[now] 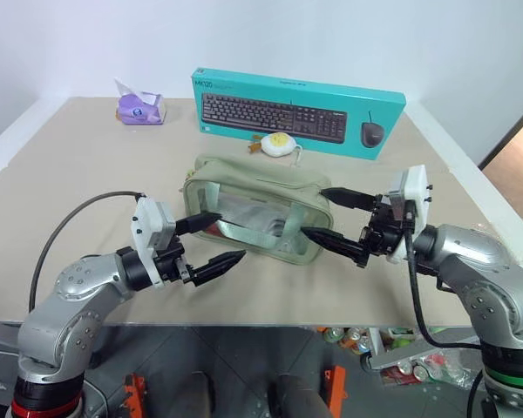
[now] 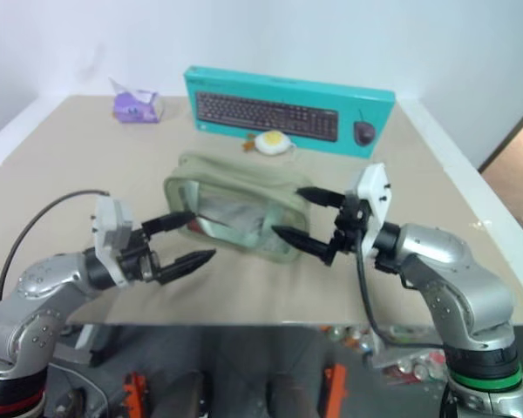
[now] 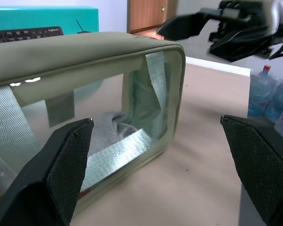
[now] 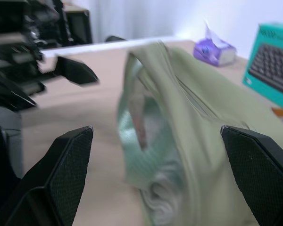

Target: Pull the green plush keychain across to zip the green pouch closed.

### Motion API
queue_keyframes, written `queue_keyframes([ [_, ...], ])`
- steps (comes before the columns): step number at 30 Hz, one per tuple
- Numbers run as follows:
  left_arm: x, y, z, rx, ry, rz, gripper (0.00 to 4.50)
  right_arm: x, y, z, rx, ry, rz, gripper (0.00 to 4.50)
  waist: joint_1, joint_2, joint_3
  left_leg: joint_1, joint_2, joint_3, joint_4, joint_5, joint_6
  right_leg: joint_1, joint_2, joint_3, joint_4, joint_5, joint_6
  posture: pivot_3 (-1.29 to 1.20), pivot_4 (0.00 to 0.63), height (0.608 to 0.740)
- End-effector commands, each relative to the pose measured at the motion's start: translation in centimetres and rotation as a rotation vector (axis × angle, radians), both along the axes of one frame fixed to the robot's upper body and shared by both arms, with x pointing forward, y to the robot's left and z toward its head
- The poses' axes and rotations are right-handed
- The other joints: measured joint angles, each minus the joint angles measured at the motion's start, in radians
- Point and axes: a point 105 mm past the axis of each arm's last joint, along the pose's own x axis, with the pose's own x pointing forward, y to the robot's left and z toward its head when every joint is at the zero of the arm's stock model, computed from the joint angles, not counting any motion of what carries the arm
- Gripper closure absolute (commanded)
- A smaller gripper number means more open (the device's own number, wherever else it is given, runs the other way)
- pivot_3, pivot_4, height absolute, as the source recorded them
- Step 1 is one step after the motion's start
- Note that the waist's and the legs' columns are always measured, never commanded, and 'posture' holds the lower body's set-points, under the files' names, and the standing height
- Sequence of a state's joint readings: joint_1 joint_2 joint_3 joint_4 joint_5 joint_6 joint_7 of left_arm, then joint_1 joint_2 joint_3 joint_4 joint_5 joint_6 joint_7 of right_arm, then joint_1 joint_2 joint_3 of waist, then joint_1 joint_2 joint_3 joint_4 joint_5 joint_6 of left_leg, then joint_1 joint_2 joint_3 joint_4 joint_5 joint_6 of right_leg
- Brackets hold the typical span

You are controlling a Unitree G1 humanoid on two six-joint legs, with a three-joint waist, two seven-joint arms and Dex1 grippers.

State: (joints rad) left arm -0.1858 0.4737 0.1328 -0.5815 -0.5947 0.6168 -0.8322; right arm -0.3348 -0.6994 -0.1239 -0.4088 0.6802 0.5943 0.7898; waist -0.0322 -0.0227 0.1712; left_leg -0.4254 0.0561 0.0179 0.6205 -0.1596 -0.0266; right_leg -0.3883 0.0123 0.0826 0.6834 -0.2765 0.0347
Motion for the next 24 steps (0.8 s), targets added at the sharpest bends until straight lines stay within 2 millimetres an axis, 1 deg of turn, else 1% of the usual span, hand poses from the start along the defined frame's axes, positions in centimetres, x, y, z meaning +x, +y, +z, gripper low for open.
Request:
queue_keyframes([
  [1,-0.4,-0.6,1.1,0.007,-0.075,-0.028,0.02,0.8,-0.6,0.6,0.000,-0.043,-0.036,0.00,0.000,0.000,0.000,0.000,0.000,0.001,0.000,0.000,0.000,0.000,0.000,0.001,0.000,0.001,0.003,0.00,0.150,0.740],
  [4,-0.5,-0.9,1.2,0.007,-0.081,-0.034,0.02,1.0,-0.9,0.1,-0.003,-0.040,-0.043,0.00,0.000,0.000,0.000,0.000,0.000,0.002,-0.002,0.000,0.000,-0.002,0.000,0.002,0.000,0.001,0.004,0.00,0.150,0.740],
  [5,-0.5,-1.0,1.1,0.006,-0.079,-0.032,0.00,0.9,-1.0,0.0,-0.007,-0.041,-0.044,0.52,0.000,0.000,0.000,0.000,0.000,0.002,-0.002,-0.001,0.000,-0.002,0.000,0.001,0.000,0.001,0.003,0.00,0.150,0.740],
  [8,-0.5,-0.9,0.7,0.017,-0.069,-0.034,0.00,0.7,-1.1,-0.2,-0.014,-0.042,-0.040,1.57,-0.001,0.000,0.000,0.000,0.000,0.002,-0.003,-0.001,0.000,-0.002,0.000,0.001,0.000,0.000,0.003,0.00,0.150,0.740],
  [10,-0.4,-0.8,0.5,0.020,-0.062,-0.035,0.00,0.4,-1.0,-0.1,-0.014,-0.038,-0.030,2.16,-0.001,0.000,0.000,0.000,0.000,0.002,-0.003,-0.001,0.000,-0.002,0.000,0.001,0.000,0.000,0.003,0.00,0.150,0.740],
  [11,-0.4,-0.9,0.5,0.020,-0.060,-0.037,0.00,0.3,-0.9,-0.1,-0.016,-0.037,-0.025,2.57,-0.001,0.000,0.000,0.000,0.000,0.002,-0.003,-0.001,0.000,-0.002,0.000,0.001,0.000,0.000,0.003,0.00,0.150,0.740],
  [12,-0.4,-0.9,0.5,0.019,-0.058,-0.039,0.00,0.3,-0.9,-0.2,-0.015,-0.032,-0.020,2.84,-0.001,0.000,0.000,0.000,0.000,0.002,-0.003,-0.001,0.000,-0.002,0.000,0.001,0.000,0.000,0.003,0.00,0.150,0.740],
  [15,-0.3,-1.1,0.4,0.016,-0.052,-0.044,0.00,0.1,-0.7,-0.4,-0.015,-0.023,-0.013,3.98,-0.001,0.000,0.000,0.000,0.000,0.002,-0.003,-0.001,0.000,-0.002,0.000,0.002,0.000,0.000,0.003,0.00,0.150,0.740],
  [16,-0.3,-1.2,0.4,0.013,-0.051,-0.047,0.00,0.1,-0.7,-0.5,-0.016,-0.023,-0.013,4.27,-0.001,0.000,0.000,0.000,0.000,0.002,-0.003,-0.001,0.000,-0.002,0.000,0.002,0.000,0.000,0.002,0.00,0.150,0.740],
  [17,-0.3,-1.2,0.4,0.012,-0.050,-0.050,0.00,0.1,-0.7,-0.5,-0.017,-0.023,-0.012,4.46,-0.001,0.000,0.000,0.000,0.000,0.002,-0.003,-0.001,0.000,-0.002,0.000,0.002,0.000,-0.001,0.001,0.00,0.150,0.740],
  [24,-0.4,-1.3,0.0,0.022,-0.037,-0.065,0.00,-0.2,-0.4,-0.5,-0.032,-0.033,0.009,4.46,-0.002,-0.001,0.000,0.000,0.000,0.002,-0.003,-0.001,0.000,-0.003,0.000,0.002,0.000,-0.001,0.001,0.00,0.150,0.740],
])
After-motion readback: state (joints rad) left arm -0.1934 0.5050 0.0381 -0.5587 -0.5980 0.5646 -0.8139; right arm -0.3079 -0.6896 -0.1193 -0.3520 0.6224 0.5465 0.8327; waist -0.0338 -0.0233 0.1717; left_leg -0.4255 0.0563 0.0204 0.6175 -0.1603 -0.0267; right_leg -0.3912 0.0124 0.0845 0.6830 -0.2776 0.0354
